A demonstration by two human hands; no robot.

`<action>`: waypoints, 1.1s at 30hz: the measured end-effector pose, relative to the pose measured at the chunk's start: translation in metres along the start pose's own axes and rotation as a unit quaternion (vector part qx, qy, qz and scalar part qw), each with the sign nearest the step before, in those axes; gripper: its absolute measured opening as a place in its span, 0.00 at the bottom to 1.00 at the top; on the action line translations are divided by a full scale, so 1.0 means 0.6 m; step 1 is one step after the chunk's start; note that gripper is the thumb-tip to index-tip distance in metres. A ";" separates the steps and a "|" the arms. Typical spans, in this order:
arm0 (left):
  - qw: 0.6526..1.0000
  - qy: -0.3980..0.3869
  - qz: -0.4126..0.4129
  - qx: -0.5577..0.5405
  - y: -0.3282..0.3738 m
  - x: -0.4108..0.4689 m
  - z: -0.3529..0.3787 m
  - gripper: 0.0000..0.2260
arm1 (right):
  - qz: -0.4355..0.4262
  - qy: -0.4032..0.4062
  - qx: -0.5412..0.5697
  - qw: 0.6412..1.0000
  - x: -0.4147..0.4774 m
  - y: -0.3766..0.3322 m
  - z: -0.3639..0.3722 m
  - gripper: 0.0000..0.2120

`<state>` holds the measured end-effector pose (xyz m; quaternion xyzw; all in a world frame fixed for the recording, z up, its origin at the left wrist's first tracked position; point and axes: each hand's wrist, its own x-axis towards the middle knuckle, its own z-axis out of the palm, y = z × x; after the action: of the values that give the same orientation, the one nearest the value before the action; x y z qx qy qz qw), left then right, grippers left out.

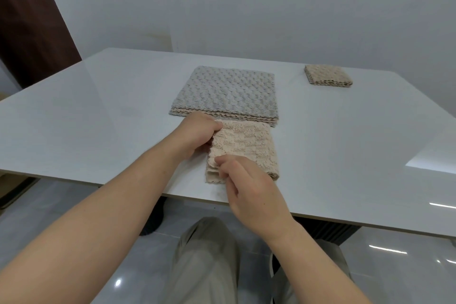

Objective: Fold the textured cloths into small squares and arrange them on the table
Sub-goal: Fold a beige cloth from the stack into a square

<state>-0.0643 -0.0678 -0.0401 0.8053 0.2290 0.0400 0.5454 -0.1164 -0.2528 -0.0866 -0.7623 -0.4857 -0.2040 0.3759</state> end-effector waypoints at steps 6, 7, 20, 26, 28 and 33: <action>0.999 0.038 0.024 0.010 -0.007 0.005 0.000 0.02 | -0.017 -0.001 -0.006 1.000 -0.001 0.003 -0.001 0.08; 0.998 0.045 0.031 0.023 -0.008 0.005 0.001 0.02 | -0.019 -0.004 -0.005 1.000 -0.002 0.003 -0.001 0.08; 0.955 0.021 0.097 0.280 0.005 -0.011 -0.011 0.06 | 0.082 -0.077 0.086 0.990 0.028 -0.014 -0.037 0.08; 0.989 -0.010 0.072 0.128 0.023 -0.013 -0.014 0.05 | 0.303 -0.007 -0.033 0.953 0.087 0.053 -0.096 0.18; 0.995 -0.027 0.081 0.055 0.036 -0.021 -0.012 0.06 | 0.387 -0.057 -0.022 0.920 0.096 0.089 -0.110 0.23; 0.988 0.027 0.129 -0.074 0.064 -0.019 0.000 0.05 | 0.384 -0.009 0.188 0.904 0.113 0.130 -0.124 0.09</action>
<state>-0.0618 -0.0839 -0.0034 0.7841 0.1341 0.1487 0.5875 -0.0122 -0.2897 -0.0230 -0.8069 -0.1881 0.0579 0.5569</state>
